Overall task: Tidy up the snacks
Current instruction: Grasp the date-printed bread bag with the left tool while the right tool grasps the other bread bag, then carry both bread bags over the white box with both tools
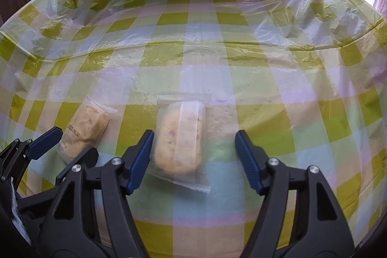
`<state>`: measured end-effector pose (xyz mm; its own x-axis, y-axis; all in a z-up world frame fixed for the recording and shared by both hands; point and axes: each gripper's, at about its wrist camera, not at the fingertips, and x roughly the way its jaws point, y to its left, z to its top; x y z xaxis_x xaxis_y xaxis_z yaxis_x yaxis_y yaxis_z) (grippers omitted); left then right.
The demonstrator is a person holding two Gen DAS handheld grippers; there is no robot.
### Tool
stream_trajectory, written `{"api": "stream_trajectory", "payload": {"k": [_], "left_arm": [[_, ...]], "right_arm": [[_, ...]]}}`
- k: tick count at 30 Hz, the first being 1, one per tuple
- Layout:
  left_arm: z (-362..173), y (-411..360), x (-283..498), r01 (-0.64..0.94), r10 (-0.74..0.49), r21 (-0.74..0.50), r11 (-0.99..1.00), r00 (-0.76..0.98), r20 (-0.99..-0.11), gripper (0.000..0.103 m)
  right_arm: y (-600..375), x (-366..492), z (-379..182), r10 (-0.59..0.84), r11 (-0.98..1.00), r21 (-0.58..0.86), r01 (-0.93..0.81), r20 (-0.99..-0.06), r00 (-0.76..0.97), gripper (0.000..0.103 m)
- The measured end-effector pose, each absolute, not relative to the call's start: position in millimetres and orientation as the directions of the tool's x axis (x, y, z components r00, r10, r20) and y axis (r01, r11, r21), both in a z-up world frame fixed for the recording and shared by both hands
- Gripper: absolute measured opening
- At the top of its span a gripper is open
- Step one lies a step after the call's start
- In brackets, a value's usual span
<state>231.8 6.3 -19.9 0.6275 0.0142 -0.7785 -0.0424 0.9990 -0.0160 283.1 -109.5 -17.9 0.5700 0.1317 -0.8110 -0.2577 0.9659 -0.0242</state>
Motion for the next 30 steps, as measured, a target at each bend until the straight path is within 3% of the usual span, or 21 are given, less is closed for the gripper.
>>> {"api": "stream_trajectory", "payload": {"k": [7,19,30], "left_arm": [[-18,7,229,-0.044,0.009,-0.024,0.999,0.621,-0.783,0.043],[-16,8,221,-0.057,-0.052,-0.108,0.993,0.601,-0.798,0.040],[-13,-12,190,0.025,-0.159,-0.174,0.984,0.546,-0.822,0.039]], "right_arm": [[-103,279,-16,0.150,0.954,-0.035,-0.298,-0.805,0.575,0.041],[-113,261,-14,0.139,0.956,-0.036,-0.292,-0.819,0.557,0.039],[-145,223,-12,0.134,0.956,-0.015,-0.294,-0.867,0.481,0.039]]}}
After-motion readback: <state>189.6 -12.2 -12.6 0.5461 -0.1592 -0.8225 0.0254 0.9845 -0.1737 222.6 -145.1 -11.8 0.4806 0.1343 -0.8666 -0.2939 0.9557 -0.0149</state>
